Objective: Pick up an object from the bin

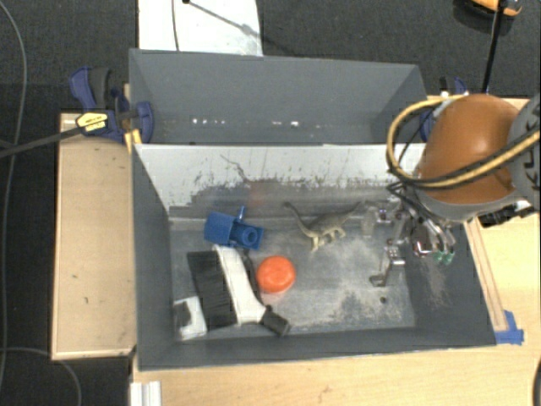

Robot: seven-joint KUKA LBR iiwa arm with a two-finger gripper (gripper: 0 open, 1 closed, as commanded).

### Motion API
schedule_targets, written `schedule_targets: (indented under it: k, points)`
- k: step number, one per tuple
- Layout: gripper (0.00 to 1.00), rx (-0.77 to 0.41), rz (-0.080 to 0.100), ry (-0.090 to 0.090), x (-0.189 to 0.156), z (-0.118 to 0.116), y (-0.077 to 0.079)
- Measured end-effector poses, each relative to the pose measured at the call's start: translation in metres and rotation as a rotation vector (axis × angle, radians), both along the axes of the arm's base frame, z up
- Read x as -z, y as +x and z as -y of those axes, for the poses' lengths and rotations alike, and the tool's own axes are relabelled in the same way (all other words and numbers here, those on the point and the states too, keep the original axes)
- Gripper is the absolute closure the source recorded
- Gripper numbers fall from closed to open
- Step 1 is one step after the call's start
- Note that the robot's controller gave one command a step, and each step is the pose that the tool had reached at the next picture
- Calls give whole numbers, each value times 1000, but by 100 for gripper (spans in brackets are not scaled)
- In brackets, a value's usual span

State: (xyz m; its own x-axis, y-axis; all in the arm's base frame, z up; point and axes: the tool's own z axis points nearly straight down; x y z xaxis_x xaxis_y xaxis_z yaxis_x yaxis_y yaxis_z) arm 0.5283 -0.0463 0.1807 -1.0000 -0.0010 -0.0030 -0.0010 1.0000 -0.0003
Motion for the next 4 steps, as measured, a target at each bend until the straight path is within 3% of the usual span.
schedule_targets:
  k: [1,2,3,4]
  points:
    - [0,0,0,0,0,0,0]
    - [0,-44,8,-2,30,-26,12]
    - [0,-10,4,1,63,-54,29]
    - [0,-77,6,-1,88,-76,27]
